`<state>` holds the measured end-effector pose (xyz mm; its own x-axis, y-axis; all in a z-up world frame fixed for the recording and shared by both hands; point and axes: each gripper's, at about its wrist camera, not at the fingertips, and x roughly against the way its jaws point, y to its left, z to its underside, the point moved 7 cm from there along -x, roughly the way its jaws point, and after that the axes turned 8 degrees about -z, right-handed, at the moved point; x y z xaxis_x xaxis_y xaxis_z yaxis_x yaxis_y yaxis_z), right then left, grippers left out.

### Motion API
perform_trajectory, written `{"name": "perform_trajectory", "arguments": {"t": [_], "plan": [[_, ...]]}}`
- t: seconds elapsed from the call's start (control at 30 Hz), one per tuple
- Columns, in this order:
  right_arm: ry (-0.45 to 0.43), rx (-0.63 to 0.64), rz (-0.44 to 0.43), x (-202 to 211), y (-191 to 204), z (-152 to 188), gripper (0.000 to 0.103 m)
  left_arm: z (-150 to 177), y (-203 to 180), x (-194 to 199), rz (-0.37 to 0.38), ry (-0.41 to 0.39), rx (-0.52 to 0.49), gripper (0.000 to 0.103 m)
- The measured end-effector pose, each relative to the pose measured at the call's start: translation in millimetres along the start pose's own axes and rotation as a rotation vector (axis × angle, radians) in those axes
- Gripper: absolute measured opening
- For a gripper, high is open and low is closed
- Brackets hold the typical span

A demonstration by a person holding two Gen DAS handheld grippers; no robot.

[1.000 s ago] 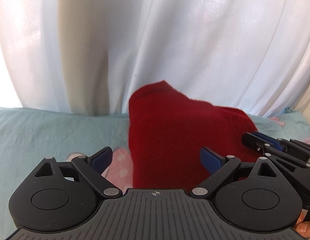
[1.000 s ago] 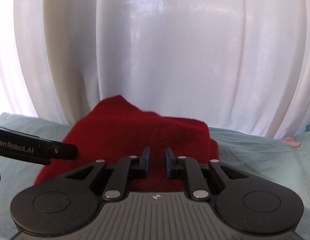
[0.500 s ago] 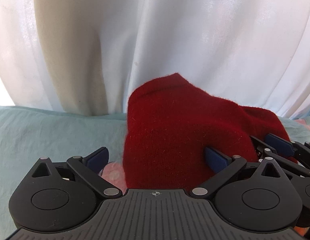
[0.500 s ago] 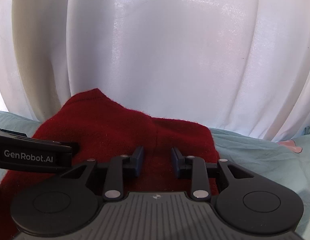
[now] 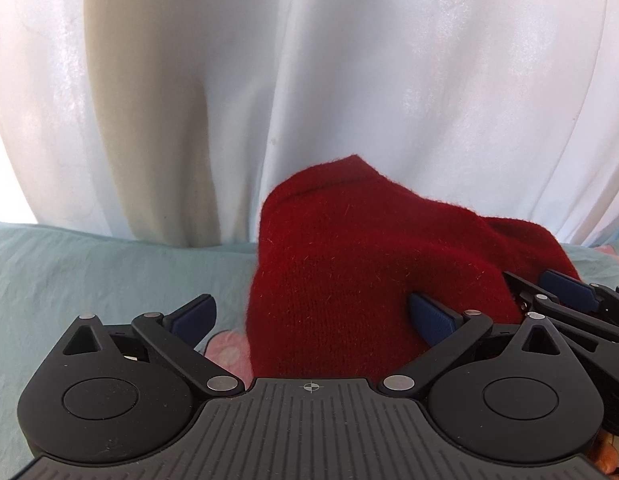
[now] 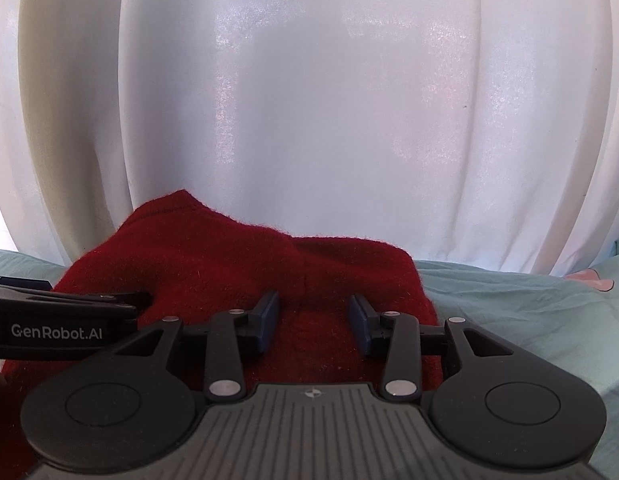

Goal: Fold small clothes
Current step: 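Press the folded red cardigan bundle flat with both open grippers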

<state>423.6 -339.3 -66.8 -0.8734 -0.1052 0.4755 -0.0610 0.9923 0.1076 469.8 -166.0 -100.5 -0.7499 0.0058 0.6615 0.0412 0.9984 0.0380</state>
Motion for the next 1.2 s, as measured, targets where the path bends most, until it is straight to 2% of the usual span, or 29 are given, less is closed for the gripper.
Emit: {"name": "perform_trajectory", "arguments": {"t": [0.13, 0.23, 0.3, 0.43, 0.63, 0.73, 0.8, 1.0, 1.1, 1.2], "plan": [[0.056, -0.029, -0.029, 25, 2, -8, 0.045, -1, 21, 21, 0.02, 0.039, 0.011, 0.103], [0.062, -0.012, -0.098, 56, 13, -10, 0.045, 6, 31, 44, 0.026, 0.056, -0.052, 0.103], [0.072, 0.042, -0.136, 72, 23, -6, 0.04, 9, 35, 52, 0.026, 0.072, -0.067, 0.103], [0.132, 0.109, -0.168, 83, 37, -1, 0.02, 11, 28, 58, 0.013, 0.119, -0.108, 0.103], [0.171, 0.161, -0.184, 87, 44, 1, 0.019, 13, 14, 61, -0.022, 0.101, -0.211, 0.103], [0.269, 0.188, -0.145, 67, 37, 18, 0.018, 16, 13, 54, 0.004, 0.123, -0.19, 0.103], [0.268, 0.246, -0.122, 62, 38, 23, 0.017, 17, 13, 50, 0.01, 0.126, -0.184, 0.103], [0.254, 0.291, -0.085, 53, 42, 30, 0.017, 20, 10, 43, 0.012, 0.121, -0.158, 0.103], [0.245, 0.274, -0.092, 55, 40, 27, 0.017, 18, 19, 46, 0.052, 0.145, -0.12, 0.103], [0.23, 0.186, -0.138, 69, 31, 19, 0.018, 14, 43, 58, 0.096, 0.173, -0.058, 0.103]]}}
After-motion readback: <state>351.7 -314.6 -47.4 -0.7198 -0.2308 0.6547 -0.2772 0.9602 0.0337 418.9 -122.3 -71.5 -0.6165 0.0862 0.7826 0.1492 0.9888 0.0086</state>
